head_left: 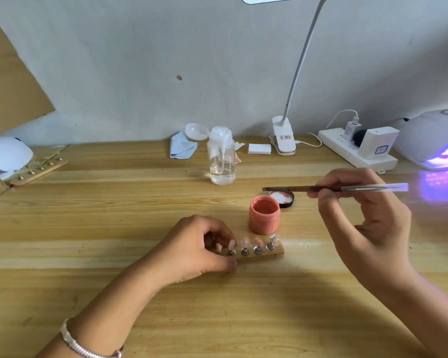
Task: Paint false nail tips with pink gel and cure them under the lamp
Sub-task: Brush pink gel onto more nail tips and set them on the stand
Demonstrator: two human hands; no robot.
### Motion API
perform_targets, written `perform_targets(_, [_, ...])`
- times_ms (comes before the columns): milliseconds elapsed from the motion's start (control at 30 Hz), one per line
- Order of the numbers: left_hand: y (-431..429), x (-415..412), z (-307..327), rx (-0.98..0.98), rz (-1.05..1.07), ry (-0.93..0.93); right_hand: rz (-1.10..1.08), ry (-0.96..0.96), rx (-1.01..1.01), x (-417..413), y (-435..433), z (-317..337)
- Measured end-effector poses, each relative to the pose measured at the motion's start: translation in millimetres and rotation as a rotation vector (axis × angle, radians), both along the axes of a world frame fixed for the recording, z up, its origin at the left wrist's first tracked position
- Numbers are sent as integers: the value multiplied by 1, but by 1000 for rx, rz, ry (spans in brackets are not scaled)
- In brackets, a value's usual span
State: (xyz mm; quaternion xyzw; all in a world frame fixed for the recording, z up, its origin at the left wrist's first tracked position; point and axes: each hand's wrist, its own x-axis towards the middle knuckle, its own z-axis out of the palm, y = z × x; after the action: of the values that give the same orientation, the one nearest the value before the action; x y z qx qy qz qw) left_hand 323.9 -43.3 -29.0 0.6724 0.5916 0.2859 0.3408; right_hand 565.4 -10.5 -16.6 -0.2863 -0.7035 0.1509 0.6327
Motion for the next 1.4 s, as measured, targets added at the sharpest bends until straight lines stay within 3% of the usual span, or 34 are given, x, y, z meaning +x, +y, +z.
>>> perform_targets(200, [1,-4,6,-43,3,130,-15,7,-28,-1,2,0])
perform_targets(300, [-2,-2,7,73,0,260,-21,3,-25,-2,2,0])
perform_targets(533, [-7,25,-4,520,76,370,-41,14,-53,-3,3,0])
perform_targets(900, [-5,43,-2,560,94,423,-72,-25,-139,-5,1,2])
perform_targets(1133, [-9,50,-3,749,50,486,-114,-173,-254,-7,7,-3])
perform_targets(1233, [-10,48,-1,823,55,435,-137,-225,-290,-9,10,-4])
perform_targets(1400, [-9,38,5,814,215,166,-118,-309,-315,-12,10,-3])
